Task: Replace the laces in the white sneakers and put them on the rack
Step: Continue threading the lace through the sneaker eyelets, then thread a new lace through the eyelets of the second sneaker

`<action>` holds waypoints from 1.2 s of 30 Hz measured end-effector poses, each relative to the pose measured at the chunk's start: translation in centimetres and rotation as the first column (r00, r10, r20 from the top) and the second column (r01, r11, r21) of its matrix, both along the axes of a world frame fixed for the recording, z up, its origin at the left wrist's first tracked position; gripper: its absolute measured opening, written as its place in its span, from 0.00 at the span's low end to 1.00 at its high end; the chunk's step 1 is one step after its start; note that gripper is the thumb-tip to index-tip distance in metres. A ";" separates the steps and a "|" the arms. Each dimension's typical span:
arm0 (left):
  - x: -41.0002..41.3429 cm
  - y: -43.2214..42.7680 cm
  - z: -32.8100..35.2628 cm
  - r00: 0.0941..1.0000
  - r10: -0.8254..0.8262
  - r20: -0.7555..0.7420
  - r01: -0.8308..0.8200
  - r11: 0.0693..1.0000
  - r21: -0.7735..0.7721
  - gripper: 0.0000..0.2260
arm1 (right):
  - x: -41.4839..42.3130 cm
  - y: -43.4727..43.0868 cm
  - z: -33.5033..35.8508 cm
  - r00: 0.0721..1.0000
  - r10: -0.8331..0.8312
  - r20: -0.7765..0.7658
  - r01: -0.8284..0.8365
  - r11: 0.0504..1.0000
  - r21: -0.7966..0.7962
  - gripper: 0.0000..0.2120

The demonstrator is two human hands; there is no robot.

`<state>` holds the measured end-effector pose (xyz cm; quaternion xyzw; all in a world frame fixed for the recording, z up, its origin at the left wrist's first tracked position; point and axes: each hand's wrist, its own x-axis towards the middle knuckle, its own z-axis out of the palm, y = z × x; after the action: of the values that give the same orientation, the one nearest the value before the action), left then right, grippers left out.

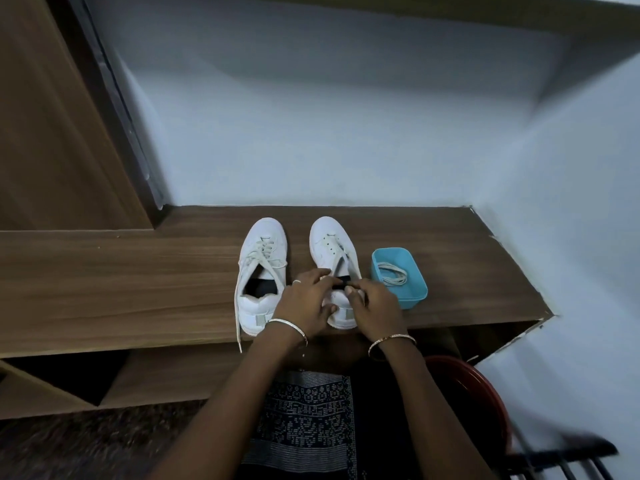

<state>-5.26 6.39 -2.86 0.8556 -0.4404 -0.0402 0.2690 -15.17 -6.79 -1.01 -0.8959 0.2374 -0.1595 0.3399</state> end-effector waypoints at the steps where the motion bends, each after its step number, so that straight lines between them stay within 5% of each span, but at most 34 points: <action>1: -0.1 -0.3 -0.3 1.000 0.011 0.006 -0.011 1.000 0.029 0.19 | -0.1 0.0 -0.1 1.000 -0.004 0.012 0.004 1.000 0.007 0.09; 15: -0.4 1.5 -0.1 0.992 0.104 -0.075 -0.112 0.986 -0.122 0.17 | -0.7 1.6 -0.3 0.999 0.051 0.003 -0.051 0.993 0.109 0.10; 18: 0.0 0.9 0.4 0.990 0.129 -0.065 -0.136 0.982 -0.130 0.08 | -0.4 -1.6 1.5 0.990 -0.128 0.062 0.114 0.974 0.195 0.06; 23: 0.4 -0.8 1.7 0.984 0.181 0.001 -0.177 0.966 -0.191 0.03 | 1.0 -8.7 1.5 0.922 -0.388 0.005 0.387 0.919 0.080 0.07; 29: 0.3 -3.8 2.0 0.988 0.146 0.041 -0.137 0.976 -0.172 0.07 | 3.6 -11.1 -0.4 0.883 -0.218 -0.417 0.111 0.958 -0.264 0.08; 36: 0.4 -5.1 1.7 0.977 0.171 0.130 -0.155 0.980 -0.122 0.08 | 4.4 -10.6 -1.1 0.863 -0.218 -0.456 0.010 0.910 -0.415 0.12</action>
<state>-4.81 1.25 -1.19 0.8734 -0.3879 0.0665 0.2869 -10.73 -17.36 -2.08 -0.9408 0.3320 0.0089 0.0679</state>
